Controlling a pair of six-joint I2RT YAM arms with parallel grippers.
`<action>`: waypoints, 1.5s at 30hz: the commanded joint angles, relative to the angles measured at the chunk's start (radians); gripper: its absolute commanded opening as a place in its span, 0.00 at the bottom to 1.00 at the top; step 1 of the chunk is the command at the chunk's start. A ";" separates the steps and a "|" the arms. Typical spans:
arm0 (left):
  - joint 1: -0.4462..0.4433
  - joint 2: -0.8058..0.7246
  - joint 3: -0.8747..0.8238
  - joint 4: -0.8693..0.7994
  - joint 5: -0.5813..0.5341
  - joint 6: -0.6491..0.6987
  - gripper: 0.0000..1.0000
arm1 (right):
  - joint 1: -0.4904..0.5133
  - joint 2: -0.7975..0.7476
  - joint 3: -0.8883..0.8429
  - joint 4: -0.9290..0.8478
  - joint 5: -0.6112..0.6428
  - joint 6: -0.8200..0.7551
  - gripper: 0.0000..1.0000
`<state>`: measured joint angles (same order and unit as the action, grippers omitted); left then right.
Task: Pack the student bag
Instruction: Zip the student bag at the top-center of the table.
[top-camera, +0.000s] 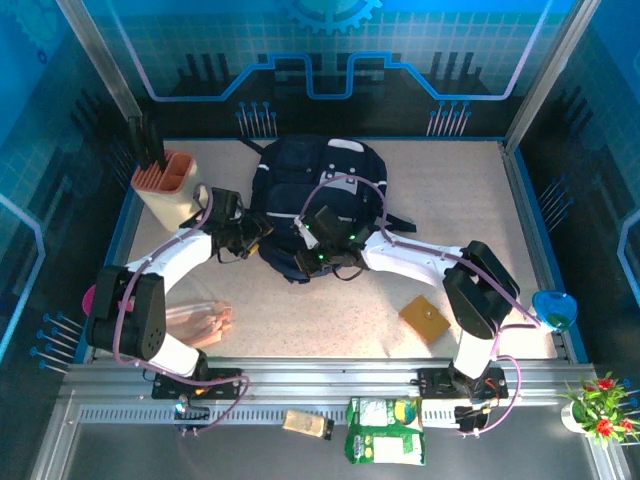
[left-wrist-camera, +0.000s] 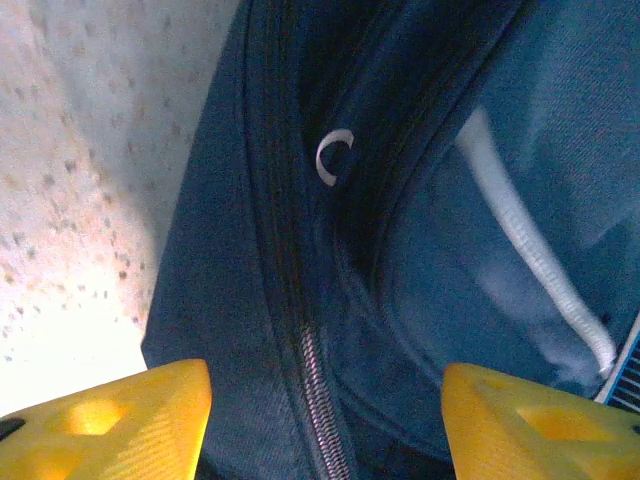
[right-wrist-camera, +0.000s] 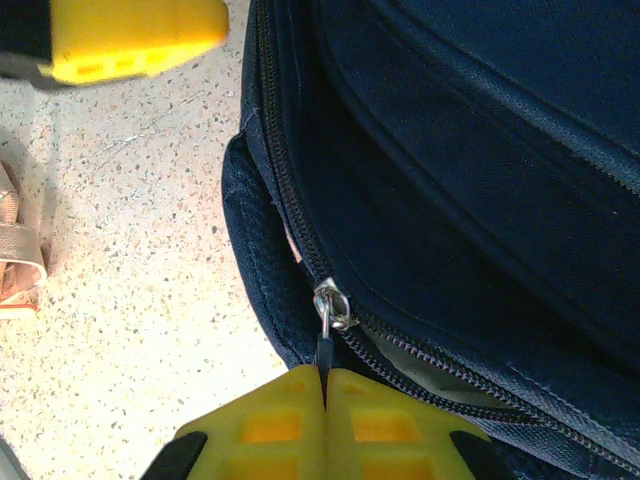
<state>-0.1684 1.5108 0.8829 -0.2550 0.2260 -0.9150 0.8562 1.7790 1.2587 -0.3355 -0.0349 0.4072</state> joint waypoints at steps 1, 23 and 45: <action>-0.023 0.031 -0.010 0.004 0.011 -0.053 0.60 | 0.020 0.010 0.027 -0.002 -0.023 0.010 0.00; -0.022 0.121 0.050 0.036 -0.009 0.005 0.02 | -0.011 -0.077 -0.166 -0.275 0.427 0.187 0.00; -0.047 -0.011 0.140 -0.158 -0.022 0.358 0.46 | -0.063 -0.175 -0.181 -0.169 0.376 0.143 0.00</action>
<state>-0.2031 1.5532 0.9833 -0.3477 0.2222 -0.7082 0.8078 1.6417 1.0931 -0.5053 0.3553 0.5610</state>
